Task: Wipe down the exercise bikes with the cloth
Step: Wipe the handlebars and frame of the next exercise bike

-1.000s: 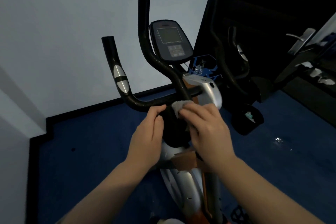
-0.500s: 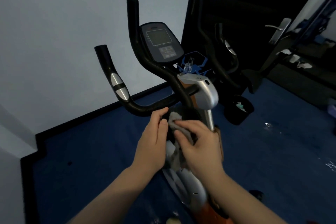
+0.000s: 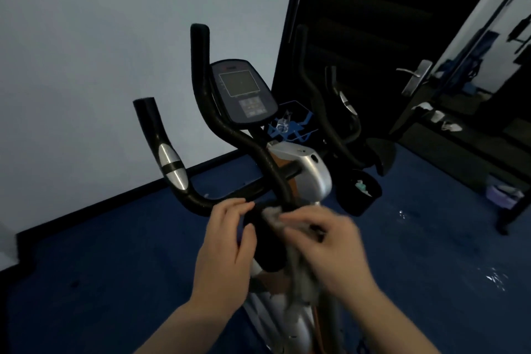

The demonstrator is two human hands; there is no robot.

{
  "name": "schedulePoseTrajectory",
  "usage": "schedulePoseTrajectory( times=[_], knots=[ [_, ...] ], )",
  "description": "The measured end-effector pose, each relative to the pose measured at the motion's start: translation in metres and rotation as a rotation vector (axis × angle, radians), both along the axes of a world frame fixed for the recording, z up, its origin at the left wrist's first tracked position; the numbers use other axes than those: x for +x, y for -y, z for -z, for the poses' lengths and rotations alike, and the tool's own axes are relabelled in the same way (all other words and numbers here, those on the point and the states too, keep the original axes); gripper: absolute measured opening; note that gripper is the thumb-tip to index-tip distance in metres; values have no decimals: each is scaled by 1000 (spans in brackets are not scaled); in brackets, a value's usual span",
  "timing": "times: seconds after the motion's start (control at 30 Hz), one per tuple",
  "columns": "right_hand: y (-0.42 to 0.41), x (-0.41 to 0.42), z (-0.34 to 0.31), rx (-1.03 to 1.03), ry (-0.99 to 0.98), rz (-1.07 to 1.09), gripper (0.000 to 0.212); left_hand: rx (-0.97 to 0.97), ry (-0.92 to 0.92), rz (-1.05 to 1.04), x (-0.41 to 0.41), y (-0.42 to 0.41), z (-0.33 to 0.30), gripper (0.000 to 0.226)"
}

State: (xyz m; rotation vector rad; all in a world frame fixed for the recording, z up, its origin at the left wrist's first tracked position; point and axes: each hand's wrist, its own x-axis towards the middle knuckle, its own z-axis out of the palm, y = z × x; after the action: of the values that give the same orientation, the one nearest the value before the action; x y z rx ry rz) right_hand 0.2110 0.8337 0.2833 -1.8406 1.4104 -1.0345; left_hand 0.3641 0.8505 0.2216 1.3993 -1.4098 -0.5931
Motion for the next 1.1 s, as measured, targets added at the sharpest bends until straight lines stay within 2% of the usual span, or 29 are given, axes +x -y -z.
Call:
schedulePoseTrajectory(
  times=[0.07, 0.17, 0.23, 0.3, 0.37, 0.5, 0.67, 0.8, 1.0, 1.1],
  knots=[
    [22, -21, -19, -151, 102, 114, 22, -42, 38, -77, 0, 9, -8, 24],
    [58, -31, -33, -330, 63, 144, 22, -77, 97, -162, 0, 30, -27, 26],
    [78, -26, -21, -278, -18, 18, 25, -46, 215, -174, -3, 47, -38, 26],
    [88, -20, 1, -155, -115, -180, 31, 51, 371, -175, -6, 61, -41, 30],
    [93, -27, 24, -125, -144, -311, 36, 161, 477, -203, -9, 66, -37, 37],
    [100, -55, 50, -107, -62, -348, 39, 249, 641, -310, -11, 62, -30, 40],
    [113, -35, 55, -258, 71, -311, 29, 330, 612, -328, -12, 66, -30, 35],
    [139, 3, 43, -405, 52, -281, 20, 349, 594, -334, -12, 69, -31, 33],
    [126, -16, 62, -364, 90, -305, 18, 303, 553, -333, -13, 66, -32, 27],
    [129, -10, 59, -427, 54, -310, 14, 296, 557, -322, -12, 67, -32, 26]
  ],
)
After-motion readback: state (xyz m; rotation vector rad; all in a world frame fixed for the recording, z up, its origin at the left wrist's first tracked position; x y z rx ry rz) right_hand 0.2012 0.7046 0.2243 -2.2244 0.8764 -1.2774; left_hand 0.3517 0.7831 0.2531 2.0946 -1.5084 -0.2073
